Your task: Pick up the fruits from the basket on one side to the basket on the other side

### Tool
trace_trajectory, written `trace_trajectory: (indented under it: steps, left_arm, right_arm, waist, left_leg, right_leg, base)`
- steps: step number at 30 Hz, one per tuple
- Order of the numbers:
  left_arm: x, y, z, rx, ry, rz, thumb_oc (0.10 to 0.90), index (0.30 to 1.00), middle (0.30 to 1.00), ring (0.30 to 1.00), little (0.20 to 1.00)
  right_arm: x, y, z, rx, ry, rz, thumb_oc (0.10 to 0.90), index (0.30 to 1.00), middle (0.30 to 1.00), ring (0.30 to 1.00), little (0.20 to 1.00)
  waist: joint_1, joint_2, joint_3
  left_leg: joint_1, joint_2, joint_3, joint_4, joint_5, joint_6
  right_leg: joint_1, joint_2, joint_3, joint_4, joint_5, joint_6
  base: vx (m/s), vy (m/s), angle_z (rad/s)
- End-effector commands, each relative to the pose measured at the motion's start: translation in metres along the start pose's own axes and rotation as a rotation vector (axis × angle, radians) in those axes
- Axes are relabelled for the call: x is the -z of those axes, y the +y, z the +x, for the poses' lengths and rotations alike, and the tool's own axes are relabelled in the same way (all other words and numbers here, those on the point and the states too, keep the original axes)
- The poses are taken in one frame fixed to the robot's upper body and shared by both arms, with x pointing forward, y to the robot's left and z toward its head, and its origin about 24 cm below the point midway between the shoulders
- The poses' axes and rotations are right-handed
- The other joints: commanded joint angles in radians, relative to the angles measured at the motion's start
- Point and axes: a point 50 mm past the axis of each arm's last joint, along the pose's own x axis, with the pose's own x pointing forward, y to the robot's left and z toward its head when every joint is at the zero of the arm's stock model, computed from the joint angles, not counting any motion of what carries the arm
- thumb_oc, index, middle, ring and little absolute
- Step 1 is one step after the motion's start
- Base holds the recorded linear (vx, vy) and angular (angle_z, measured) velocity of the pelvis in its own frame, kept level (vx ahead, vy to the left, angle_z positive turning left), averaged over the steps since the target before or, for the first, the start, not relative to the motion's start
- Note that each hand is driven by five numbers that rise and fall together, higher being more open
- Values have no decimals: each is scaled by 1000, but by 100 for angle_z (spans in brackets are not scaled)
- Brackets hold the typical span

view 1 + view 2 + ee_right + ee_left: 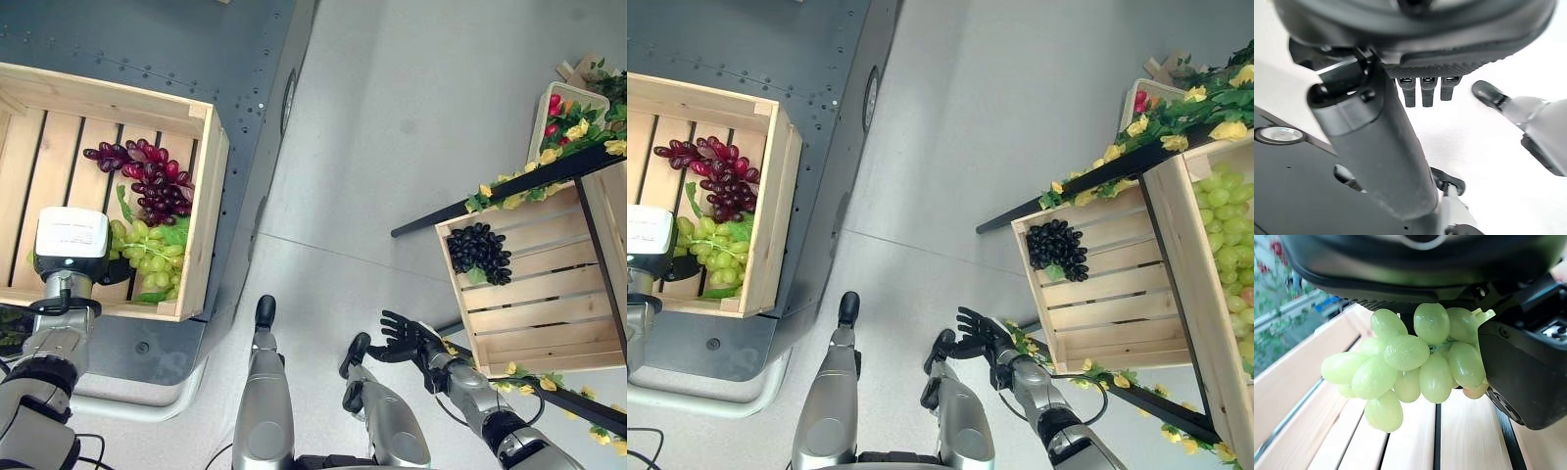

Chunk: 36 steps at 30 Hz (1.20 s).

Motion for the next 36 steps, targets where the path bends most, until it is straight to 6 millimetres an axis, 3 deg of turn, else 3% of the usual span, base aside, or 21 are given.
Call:
trace_trajectory:
  steps: [1, 6, 15, 19, 20, 21, 22, 26, 28, 36]
  left_arm:
    - [39, 39, 7, -297, 138, -44, 400, 300, 300, 300, 300]
    - [48, 43, -11, -389, 147, -93, 400, 300, 300, 300, 300]
    - [41, 35, -47, -496, 175, -200, 400, 300, 300, 300, 300]
    - [34, 31, -60, -513, 174, -240, 400, 300, 300, 300, 300]
    - [28, 31, -64, -521, 154, -251, 400, 300, 300, 300, 300]
    - [28, 31, -65, -521, 152, -251, 400, 300, 300, 300, 300]
    - [21, 29, -68, -519, 128, -259, 400, 300, 300, 300, 300]
    - [9, 29, -69, -512, 43, -253, 400, 300, 300, 300, 300]
    - [0, 39, -61, -524, -23, -278, 400, 300, 300, 300, 300]
    - [-30, 62, -44, -541, -119, -404, 400, 300, 300, 300, 300]
  right_arm:
    - [4, -39, -30, 110, -93, 47, 800, 900, 900, 900, 900]
    - [11, -33, -38, 108, -131, 107, 800, 900, 900, 900, 900]
    - [-5, -8, -43, 51, -273, 136, 800, 900, 900, 900, 900]
    - [-34, 6, -49, -14, -391, 50, 800, 900, 900, 900, 900]
    - [-56, 14, -53, -54, -461, -16, 800, 900, 900, 900, 900]
    - [-58, 14, -54, -57, -465, -20, 800, 900, 900, 900, 900]
    - [-78, 22, -59, -114, -534, -83, 800, 900, 900, 900, 900]
    - [-111, 35, -68, -195, -659, -209, 800, 900, 900, 900, 900]
    - [-136, 41, -74, -231, -726, -308, 800, 900, 900, 900, 900]
    - [-173, 75, -81, -357, -828, -427, 800, 900, 900, 900, 900]
  waist:
    - [10, 94, -95]
    - [27, 97, -146]
    - [40, 111, -260]
    - [36, 124, -306]
    - [38, 128, -321]
    - [37, 129, -323]
    - [39, 131, -340]
    - [45, 131, -369]
    - [49, 136, -390]
    - [57, 160, -431]
  left_leg:
    - [46, -63, 20, 21, -94, 17]
    - [103, -64, 2, -28, -85, 12]
    - [187, -63, -35, -108, -58, -4]
    - [212, -61, -50, -134, -45, -12]
    - [212, -64, -51, -136, -26, -5]
    - [213, -64, -51, -137, -26, -5]
    - [221, -65, -55, -140, -26, -3]
    - [239, -66, -55, -143, -32, -2]
    - [259, -71, -56, -156, -35, -2]
    - [284, -87, -66, -171, -38, 3]
  right_leg:
    - [-10, 7, -27, 151, -107, -51]
    - [46, 13, -40, 128, -115, -53]
    - [139, 26, -56, 92, -130, -62]
    - [180, 27, -61, 72, -131, -68]
    - [189, 24, -75, 60, -111, -74]
    - [190, 24, -76, 58, -110, -73]
    - [202, 23, -76, 53, -109, -74]
    - [221, 22, -73, 40, -107, -74]
    - [238, 21, -66, 22, -102, -71]
    - [265, 13, -54, -20, -75, -59]
  base:
    - [68, -112, 3]
    - [82, -116, 5]
    - [64, -98, 6]
    - [54, -55, 1]
    - [0, 0, 0]
    - [10, -46, 3]
    - [46, -43, 4]
    - [55, -59, -1]
    - [40, -32, -5]
    - [5, -3, -1]
